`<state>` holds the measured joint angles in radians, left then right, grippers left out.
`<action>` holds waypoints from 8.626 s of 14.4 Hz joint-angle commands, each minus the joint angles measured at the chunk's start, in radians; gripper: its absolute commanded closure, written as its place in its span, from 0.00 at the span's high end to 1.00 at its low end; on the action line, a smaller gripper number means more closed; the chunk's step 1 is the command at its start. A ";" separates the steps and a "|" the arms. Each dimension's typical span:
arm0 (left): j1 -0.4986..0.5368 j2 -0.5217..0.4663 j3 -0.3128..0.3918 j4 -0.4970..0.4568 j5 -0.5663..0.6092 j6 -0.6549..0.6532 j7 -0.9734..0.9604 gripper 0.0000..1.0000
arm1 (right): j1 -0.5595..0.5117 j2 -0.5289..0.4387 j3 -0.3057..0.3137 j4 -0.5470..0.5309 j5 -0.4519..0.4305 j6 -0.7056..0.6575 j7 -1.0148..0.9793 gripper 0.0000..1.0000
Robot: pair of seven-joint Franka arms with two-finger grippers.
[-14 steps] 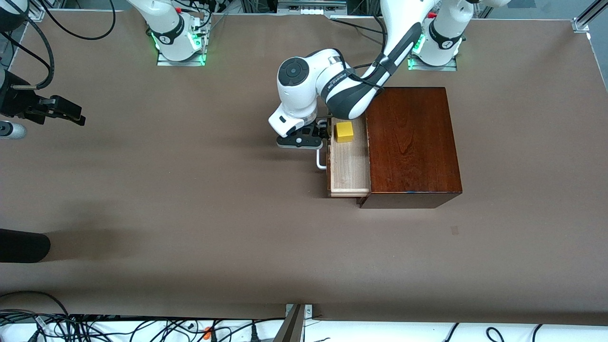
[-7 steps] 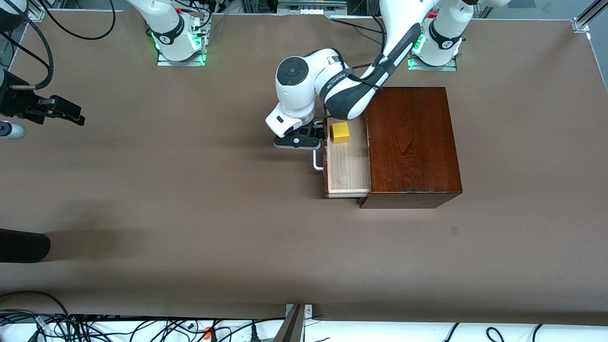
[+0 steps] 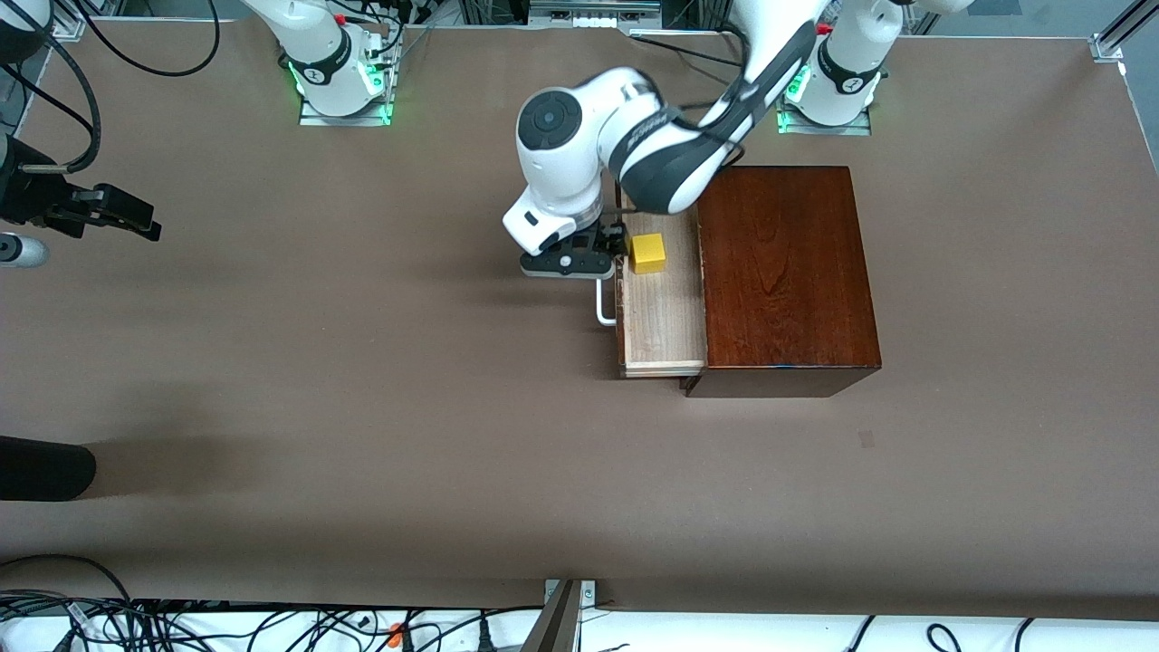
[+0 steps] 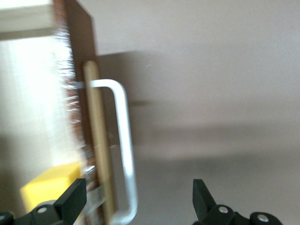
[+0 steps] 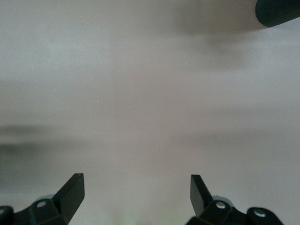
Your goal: Open drawer, take yellow block, close drawer
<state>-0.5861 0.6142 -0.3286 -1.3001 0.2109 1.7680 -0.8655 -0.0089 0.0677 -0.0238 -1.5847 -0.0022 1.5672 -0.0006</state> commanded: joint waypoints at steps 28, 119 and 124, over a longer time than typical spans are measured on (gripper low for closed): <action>0.545 -0.684 0.295 -0.448 -0.154 -0.077 0.964 1.00 | 0.616 0.427 0.288 0.285 0.056 0.373 2.378 1.00; 0.457 -0.626 0.384 -0.334 -0.182 -0.173 0.959 1.00 | -0.215 0.410 0.214 0.276 -0.173 0.024 -0.070 1.00; 0.457 -0.626 0.384 -0.332 -0.182 -0.173 0.961 1.00 | -0.215 0.175 0.220 -0.028 -0.115 0.072 -0.036 1.00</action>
<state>-0.1337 -0.0285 0.0538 -1.6668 0.0542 1.6189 0.0844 -0.2166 0.3793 0.1926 -1.4130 -0.1485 1.5839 -0.0710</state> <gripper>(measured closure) 0.000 0.000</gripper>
